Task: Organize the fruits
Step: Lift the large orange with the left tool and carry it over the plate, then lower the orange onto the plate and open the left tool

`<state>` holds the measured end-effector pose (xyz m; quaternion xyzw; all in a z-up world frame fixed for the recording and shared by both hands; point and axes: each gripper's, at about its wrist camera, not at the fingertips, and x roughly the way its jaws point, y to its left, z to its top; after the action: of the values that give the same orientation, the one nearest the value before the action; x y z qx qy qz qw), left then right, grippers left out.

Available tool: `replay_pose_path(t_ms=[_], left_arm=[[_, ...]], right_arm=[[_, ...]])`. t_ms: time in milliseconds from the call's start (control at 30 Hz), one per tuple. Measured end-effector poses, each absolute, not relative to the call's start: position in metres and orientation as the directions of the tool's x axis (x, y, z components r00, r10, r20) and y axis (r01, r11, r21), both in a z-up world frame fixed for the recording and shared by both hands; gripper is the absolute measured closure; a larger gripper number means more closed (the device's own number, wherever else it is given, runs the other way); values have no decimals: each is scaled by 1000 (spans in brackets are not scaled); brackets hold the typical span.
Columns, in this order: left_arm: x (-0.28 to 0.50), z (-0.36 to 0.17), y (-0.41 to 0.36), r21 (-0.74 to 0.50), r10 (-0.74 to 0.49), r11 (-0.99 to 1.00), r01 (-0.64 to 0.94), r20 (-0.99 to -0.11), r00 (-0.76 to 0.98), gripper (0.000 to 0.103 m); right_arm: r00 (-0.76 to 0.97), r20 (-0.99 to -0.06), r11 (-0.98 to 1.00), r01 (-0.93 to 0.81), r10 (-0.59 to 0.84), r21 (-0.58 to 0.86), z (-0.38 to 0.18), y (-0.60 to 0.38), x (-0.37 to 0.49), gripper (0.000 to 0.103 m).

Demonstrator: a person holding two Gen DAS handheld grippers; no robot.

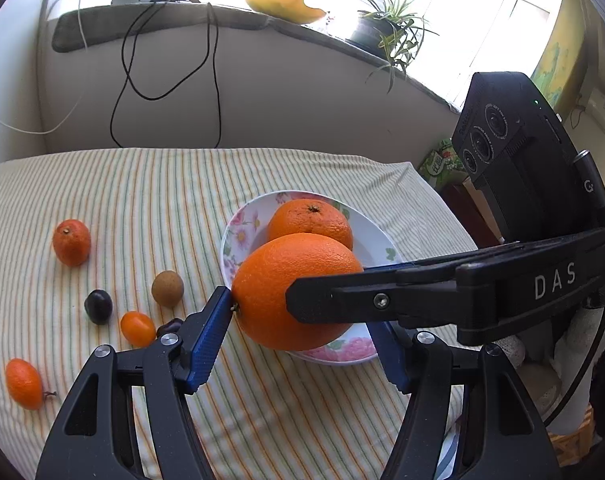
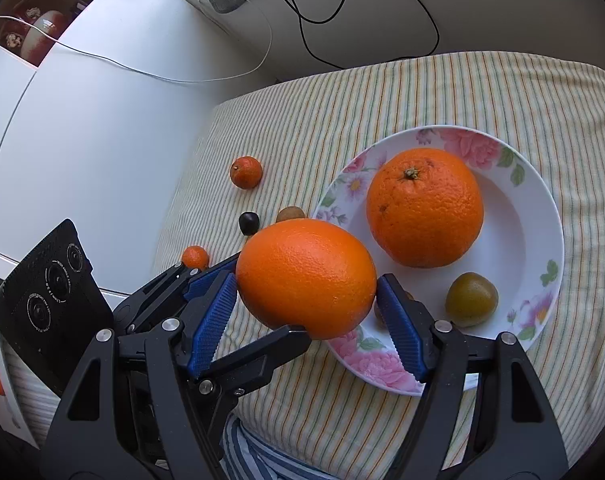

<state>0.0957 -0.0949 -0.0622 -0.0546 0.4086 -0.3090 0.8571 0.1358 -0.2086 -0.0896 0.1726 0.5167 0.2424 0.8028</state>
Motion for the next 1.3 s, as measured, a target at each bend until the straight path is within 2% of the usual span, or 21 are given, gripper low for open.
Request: replay_pose_path(t_ms=[533, 867, 1100, 1300], left_arm=[[96, -68, -105, -316, -560, 806, 500, -679, 474, 38], [83, -70, -86, -317, -546, 823, 472, -669, 504, 37], [68, -74, -61, -286, -497, 859, 424, -663, 560, 37], [50, -75, -39, -262, -452, 889, 376, -639, 622, 37]], right_arm=[[359, -731, 811, -177, 580, 557, -96, -224, 131, 28], [425, -712, 827, -225, 560, 516, -74, -231, 119, 28], [463, -692, 830, -243, 554, 501, -75, -233, 107, 28], [512, -683, 853, -294, 522, 431, -69, -224, 95, 28]])
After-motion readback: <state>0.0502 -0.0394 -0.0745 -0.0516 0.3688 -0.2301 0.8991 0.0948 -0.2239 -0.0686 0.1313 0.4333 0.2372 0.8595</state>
